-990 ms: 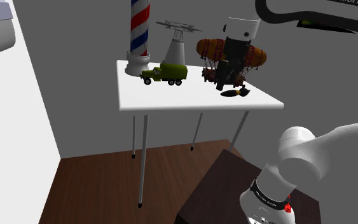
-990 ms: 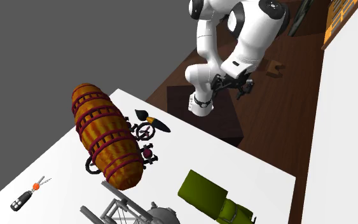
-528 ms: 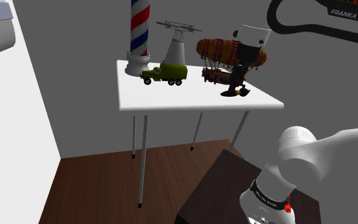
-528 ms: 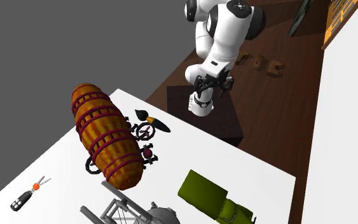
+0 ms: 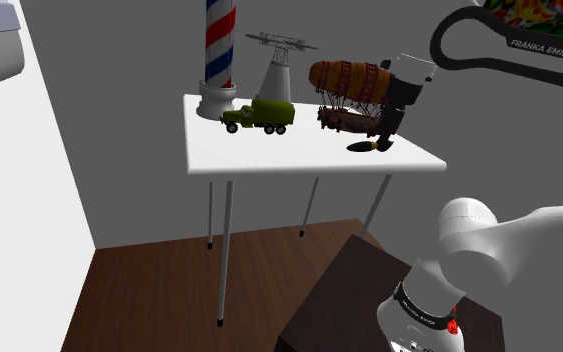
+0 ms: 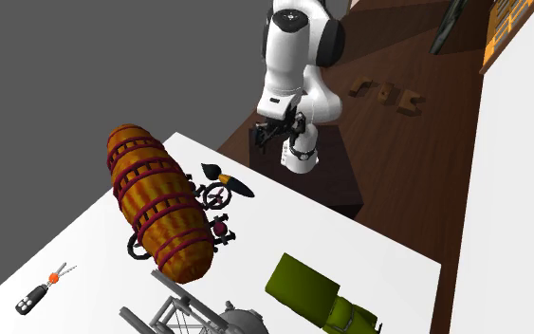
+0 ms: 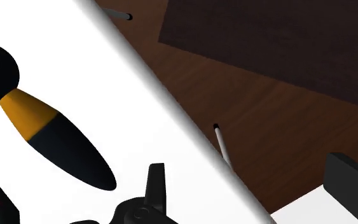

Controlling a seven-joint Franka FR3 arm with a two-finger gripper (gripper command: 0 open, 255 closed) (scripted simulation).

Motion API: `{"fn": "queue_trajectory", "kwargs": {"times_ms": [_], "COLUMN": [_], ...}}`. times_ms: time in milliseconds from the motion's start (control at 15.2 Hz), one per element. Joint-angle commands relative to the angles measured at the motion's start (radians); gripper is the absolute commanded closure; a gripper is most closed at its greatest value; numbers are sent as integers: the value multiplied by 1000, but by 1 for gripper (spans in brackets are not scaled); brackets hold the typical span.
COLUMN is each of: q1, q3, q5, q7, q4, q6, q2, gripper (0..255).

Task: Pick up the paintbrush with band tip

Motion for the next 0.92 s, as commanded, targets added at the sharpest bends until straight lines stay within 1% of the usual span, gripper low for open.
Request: {"fn": "queue_trajectory", "kwargs": {"times_ms": [0, 330, 528, 660, 726, 858], "q1": [15, 82, 149, 208, 224, 222], "q3": [-80, -275, -399, -487, -508, -520], "q5": [-43, -115, -137, -142, -143, -153], "q7": [-113, -370, -523, -626, -649, -647], "q4": [2, 61, 122, 172, 185, 160], "q6": [35, 111, 155, 182, 187, 211], "q2": [8, 69, 125, 167, 177, 174], "gripper": [0, 0, 0, 0, 0, 0]}}
